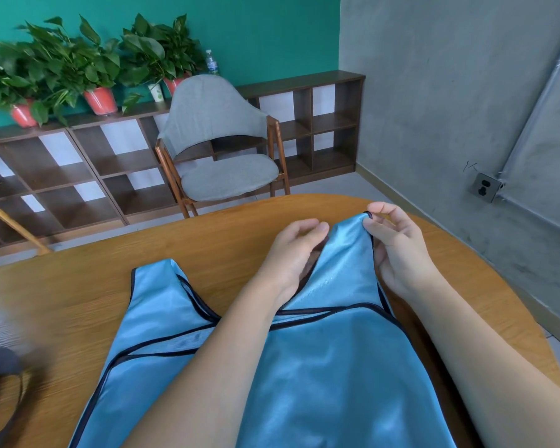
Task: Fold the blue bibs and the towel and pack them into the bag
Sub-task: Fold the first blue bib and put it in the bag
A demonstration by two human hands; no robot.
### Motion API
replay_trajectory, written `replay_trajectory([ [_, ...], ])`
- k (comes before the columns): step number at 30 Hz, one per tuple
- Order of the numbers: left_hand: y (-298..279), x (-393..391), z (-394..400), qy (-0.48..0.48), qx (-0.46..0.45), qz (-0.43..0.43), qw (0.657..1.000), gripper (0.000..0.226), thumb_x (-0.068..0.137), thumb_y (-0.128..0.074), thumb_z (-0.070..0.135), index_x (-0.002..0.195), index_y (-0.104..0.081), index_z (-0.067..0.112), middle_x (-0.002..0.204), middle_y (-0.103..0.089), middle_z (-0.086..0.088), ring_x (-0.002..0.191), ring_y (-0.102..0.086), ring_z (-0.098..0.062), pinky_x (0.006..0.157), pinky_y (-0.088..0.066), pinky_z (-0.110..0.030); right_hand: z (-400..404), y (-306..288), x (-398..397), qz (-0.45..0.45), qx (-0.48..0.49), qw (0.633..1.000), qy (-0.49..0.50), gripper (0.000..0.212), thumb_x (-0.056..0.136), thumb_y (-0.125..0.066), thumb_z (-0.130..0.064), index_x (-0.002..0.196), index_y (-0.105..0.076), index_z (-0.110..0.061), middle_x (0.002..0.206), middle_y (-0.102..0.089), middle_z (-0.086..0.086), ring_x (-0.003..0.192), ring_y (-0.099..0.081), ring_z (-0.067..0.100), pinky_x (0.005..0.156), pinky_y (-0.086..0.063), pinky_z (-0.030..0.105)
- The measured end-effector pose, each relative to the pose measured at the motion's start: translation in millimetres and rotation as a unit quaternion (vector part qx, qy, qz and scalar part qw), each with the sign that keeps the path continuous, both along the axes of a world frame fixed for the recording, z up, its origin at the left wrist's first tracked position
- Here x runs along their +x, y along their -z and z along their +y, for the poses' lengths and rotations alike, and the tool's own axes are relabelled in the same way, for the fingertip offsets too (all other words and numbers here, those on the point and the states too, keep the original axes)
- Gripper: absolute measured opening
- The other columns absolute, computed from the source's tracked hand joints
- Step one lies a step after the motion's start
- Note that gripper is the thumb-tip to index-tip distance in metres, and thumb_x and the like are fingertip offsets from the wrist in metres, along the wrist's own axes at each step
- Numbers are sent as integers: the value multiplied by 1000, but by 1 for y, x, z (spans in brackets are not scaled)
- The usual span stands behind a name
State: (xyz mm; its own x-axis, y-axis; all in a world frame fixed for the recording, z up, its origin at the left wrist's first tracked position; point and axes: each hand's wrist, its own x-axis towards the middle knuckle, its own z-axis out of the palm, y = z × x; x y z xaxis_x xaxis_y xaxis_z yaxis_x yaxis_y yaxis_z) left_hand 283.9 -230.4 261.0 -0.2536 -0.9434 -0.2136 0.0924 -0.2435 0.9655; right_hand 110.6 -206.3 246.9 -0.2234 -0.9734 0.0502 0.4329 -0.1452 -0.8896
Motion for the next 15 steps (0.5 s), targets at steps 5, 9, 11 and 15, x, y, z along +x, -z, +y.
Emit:
replay_trajectory([
  [5, -9, 4, 3, -5, 51, 177, 983, 42, 93, -69, 8, 133, -58, 14, 121, -71, -15, 105, -73, -28, 93, -58, -42, -1, 0, 2, 10, -1, 1000, 12, 18, 96, -62, -2, 100, -65, -19, 88, -64, 2, 80, -60, 14, 74, -49, 29],
  [9, -7, -1, 9, 46, 69, 64, 995, 51, 96, -70, 28, 142, -51, 21, 129, -64, -8, 101, -72, -27, 90, -59, -44, -1, 0, 0, -37, -3, 999, -9, 19, 97, -59, 1, 98, -63, -17, 92, -61, 6, 84, -61, 16, 76, -54, 27],
  [11, -8, -2, 10, 74, 83, 90, 990, 53, 96, -69, 36, 143, -47, 25, 137, -59, -10, 98, -73, -26, 86, -60, -45, 0, -1, -1, -53, -7, 998, -19, 20, 97, -58, 1, 98, -64, -18, 96, -58, 10, 86, -60, 18, 78, -55, 28],
  [15, -9, -2, 8, 28, 98, 184, 978, 53, 95, -71, 24, 142, -48, 16, 141, -55, -20, 92, -74, -27, 83, -60, -44, 1, -1, 1, -37, -2, 999, -21, 18, 98, -58, 0, 101, -64, -17, 96, -62, 9, 86, -63, 18, 78, -56, 28],
])
